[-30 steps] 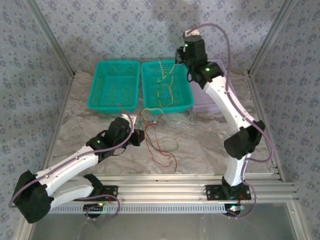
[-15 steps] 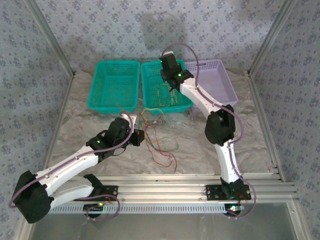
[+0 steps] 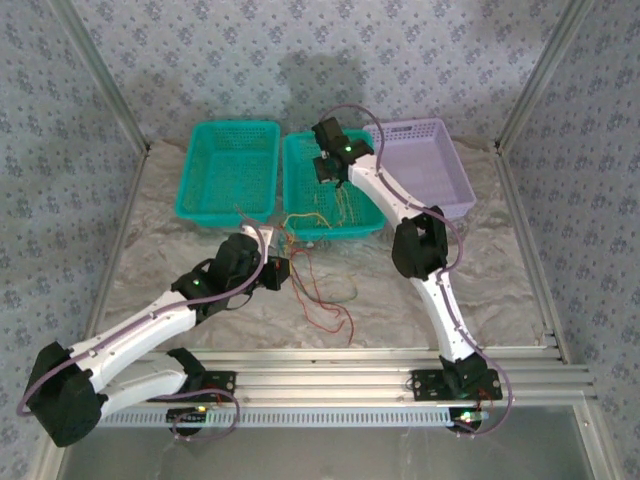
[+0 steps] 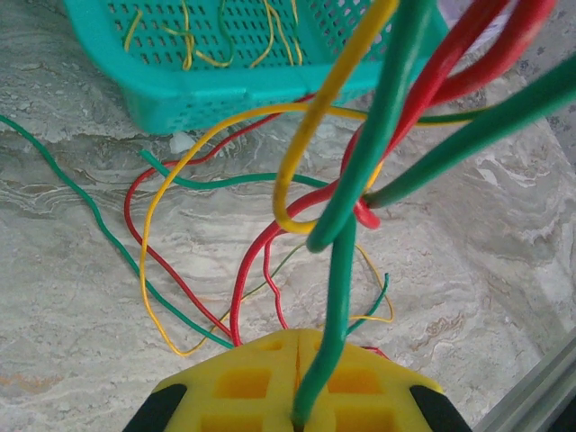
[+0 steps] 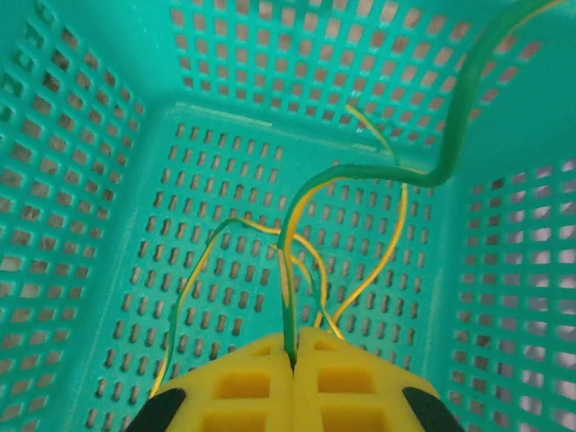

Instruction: Untangle the cables

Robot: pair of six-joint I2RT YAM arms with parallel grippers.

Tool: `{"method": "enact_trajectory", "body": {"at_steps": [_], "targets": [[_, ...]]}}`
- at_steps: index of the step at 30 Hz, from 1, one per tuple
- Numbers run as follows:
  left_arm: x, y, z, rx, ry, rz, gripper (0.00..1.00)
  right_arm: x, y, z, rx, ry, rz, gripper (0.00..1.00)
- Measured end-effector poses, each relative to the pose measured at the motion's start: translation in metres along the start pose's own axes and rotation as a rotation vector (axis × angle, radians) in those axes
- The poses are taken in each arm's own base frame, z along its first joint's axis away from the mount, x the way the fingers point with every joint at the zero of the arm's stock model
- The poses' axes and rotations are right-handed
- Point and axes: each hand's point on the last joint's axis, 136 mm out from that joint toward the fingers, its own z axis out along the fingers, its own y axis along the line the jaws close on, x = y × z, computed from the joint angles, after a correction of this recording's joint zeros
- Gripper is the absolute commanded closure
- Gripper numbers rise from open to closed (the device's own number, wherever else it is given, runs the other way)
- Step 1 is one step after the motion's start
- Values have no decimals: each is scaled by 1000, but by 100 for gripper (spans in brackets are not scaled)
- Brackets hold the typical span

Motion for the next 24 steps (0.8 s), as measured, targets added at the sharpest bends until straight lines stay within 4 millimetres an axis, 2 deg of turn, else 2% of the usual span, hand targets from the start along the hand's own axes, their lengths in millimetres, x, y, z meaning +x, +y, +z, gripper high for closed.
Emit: {"method": "enact_trajectory", "body": {"at_steps": [7,12,14,18,21,24], "targets": [[0,0,-1,0,0,0,100,15,-1,2,-50,70,51,58],[1,0,-1,-2,3,-1,100,8,0,-6,-67,56,51,46],[1,0,-1,-2,4,-1,100,0,0,-16,-74,34,53,42],[-3,-2,-3,1,-2,0,100,-21,-5,-52,-84,-29,49,37],[-7,-5,-4,7,-11,1,100,-39,-11,-93,-94,-99,56,31],[-9,-6,-5,10,-16,1,100,-52,-17,-129,-102,-161,62,31]]}}
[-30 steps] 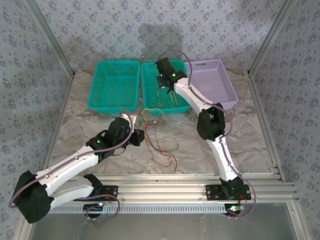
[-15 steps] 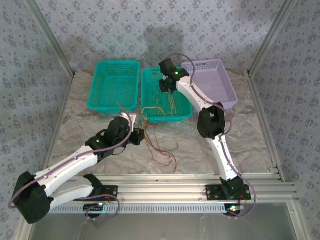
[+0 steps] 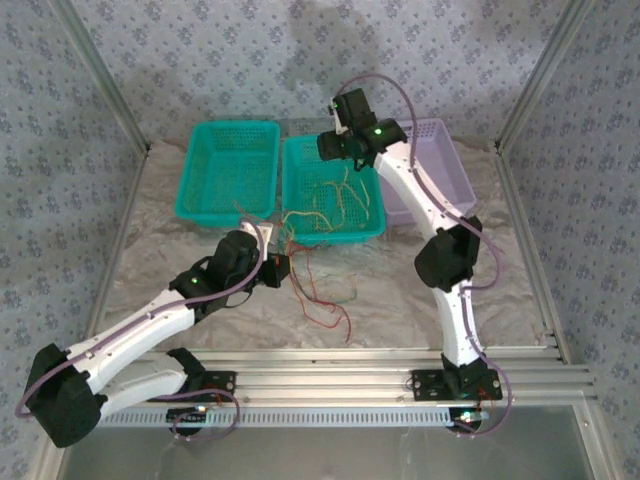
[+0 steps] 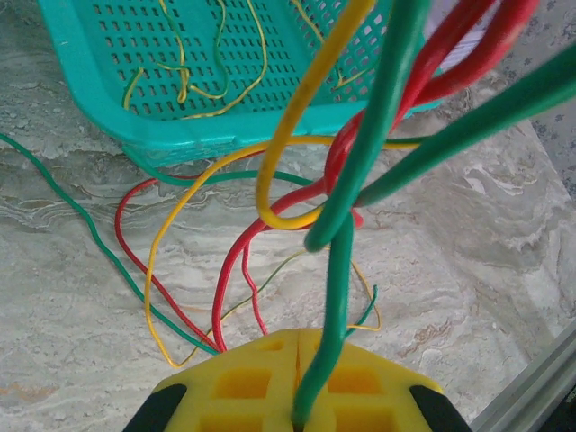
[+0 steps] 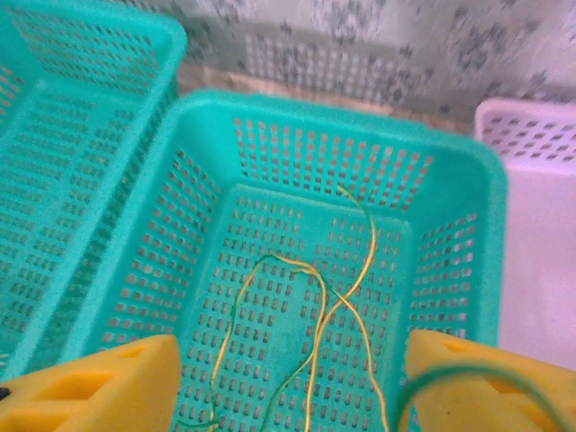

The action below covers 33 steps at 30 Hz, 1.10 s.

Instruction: Untangle the cables

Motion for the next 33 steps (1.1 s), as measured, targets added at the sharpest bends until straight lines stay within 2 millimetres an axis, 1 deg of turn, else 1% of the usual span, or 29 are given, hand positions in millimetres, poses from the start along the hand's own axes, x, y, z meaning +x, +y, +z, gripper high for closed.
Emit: {"method": "enact_trajectory", "body": {"at_steps": [2,4,7,11,13,14,16,19,20,22,25,27,28,29,30,31,32,33], "targets": [[0,0,0,0,1,0,100,-8,1,-11,-6,-27,-3,31],[0,0,1,-1,4,0,100,-8,3,-10,-8,-28,-13,30],[-2,-2,2,0,4,1,100,6,8,6,-9,14,-33,30],[-2,-2,2,0,3,1,100,34,20,33,-7,101,-66,29],[-2,-2,2,1,2,1,100,43,25,36,-21,131,-77,29],[-2,-2,1,1,2,1,100,45,28,36,-31,136,-79,28],[-2,-2,1,0,2,1,100,42,34,31,-52,122,-80,28],[-2,-2,1,-2,-1,1,100,34,39,14,-74,93,-81,28],[-2,-2,1,-3,-1,1,100,30,40,4,-84,77,-79,28],[-3,-1,1,-4,-2,1,100,25,41,-19,-99,44,-77,28],[-3,-1,1,-8,-5,2,100,16,37,-65,-108,-29,-58,29],[-3,-1,1,-9,-5,1,100,14,26,-100,-87,-82,-38,30],[-3,-1,1,-9,-5,1,100,15,20,-113,-77,-100,-22,31],[-3,-1,1,-9,-5,1,100,19,10,-126,-61,-113,4,32],[-3,-1,1,-9,-5,1,100,24,-1,-135,-45,-117,32,33],[-3,0,1,-9,-5,1,100,31,-14,-140,-28,-115,66,33],[-3,0,1,-10,-6,2,100,41,-28,-142,-8,-106,101,33],[-3,0,1,-11,-6,2,100,55,-42,-140,18,-85,135,33]]}}
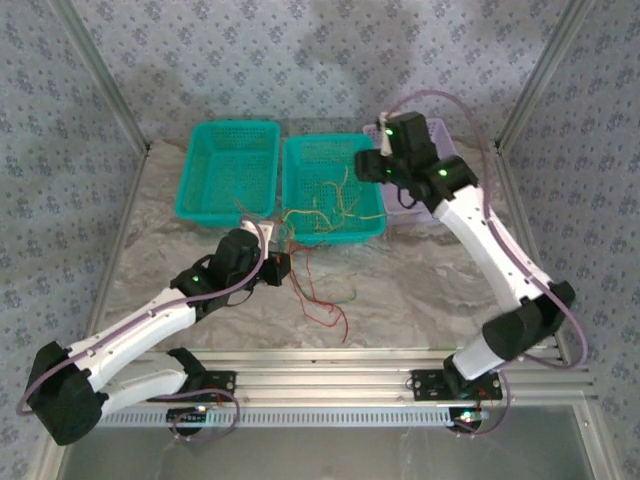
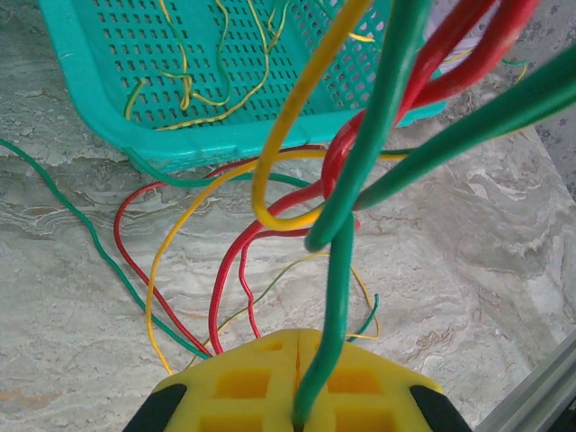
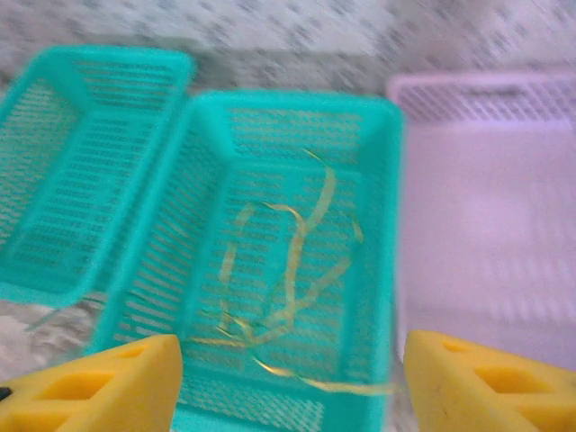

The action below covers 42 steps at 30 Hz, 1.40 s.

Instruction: Untangle the cables

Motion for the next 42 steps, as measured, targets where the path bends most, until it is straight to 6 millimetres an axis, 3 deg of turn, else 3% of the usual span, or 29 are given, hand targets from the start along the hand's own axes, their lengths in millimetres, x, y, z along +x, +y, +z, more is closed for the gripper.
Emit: {"method": "enact_trajectory", "body": {"at_steps": [3,6,8,11,16,19,27,35,42], "targets": [[0,0,0,0,-1,0,100,48,-39,18,85,104,80,33],[0,0,0,0,0,0,100,95,-52,42,96,209,151,35],[0,0,1,0,0,0,100,113,-51,54,85,256,167,35],[1,1,2,-2,3,0,100,110,-27,68,57,261,100,32],[-2,0,-1,0,-8,0,100,87,47,78,-57,213,-107,29],[-7,-3,-8,8,-35,2,100,85,67,89,-77,215,-180,29],[-9,0,-20,0,-65,4,100,121,56,133,-9,362,-267,30],[-8,4,-25,-11,-80,5,100,139,57,155,25,417,-306,34],[-2,8,-22,-20,-67,4,100,155,52,174,63,454,-330,55]]}}
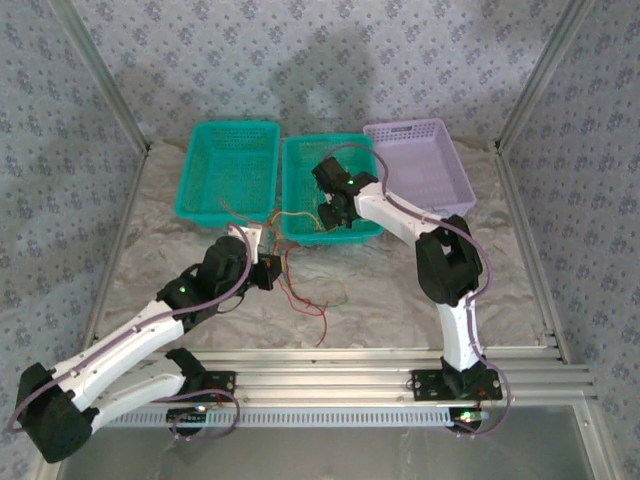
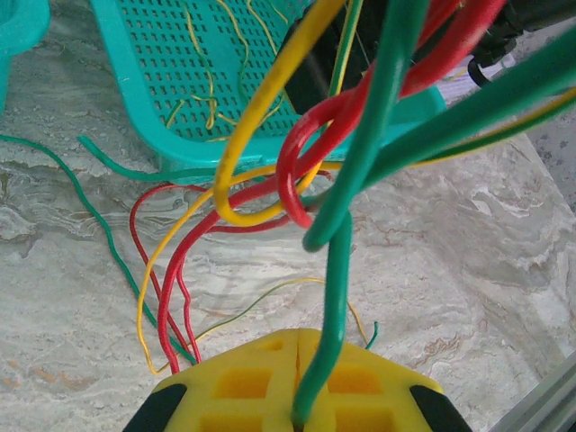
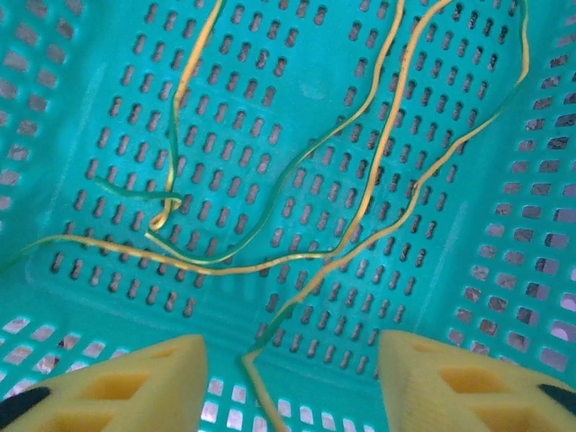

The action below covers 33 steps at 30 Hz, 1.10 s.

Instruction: Untangle the cables

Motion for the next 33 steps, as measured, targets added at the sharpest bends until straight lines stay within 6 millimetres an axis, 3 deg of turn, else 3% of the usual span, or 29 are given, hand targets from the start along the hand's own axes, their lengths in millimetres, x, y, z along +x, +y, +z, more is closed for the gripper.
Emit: {"method": "enact_trajectory", "body": {"at_steps": [9,14,18,28,30,33], "targets": [[6,4,2,-7,11,-2,100,-14,-2,4,20,-30,-6,100],[6,4,2,-7,10,-3,100,-26,-2,-5,19,-58,4,100],[6,4,2,-7,11,-3,100,-51,-4,-25,28,-126,10,100],[4,3,2,-3,6,-3,100,-142,-25,-132,-98,-353,145,100],[4,3,2,-2,6,-4,100,-151,-29,-132,-143,-361,198,100],[4,3,2,-2,6,-5,100,-140,-33,-108,-180,-280,264,100]]}}
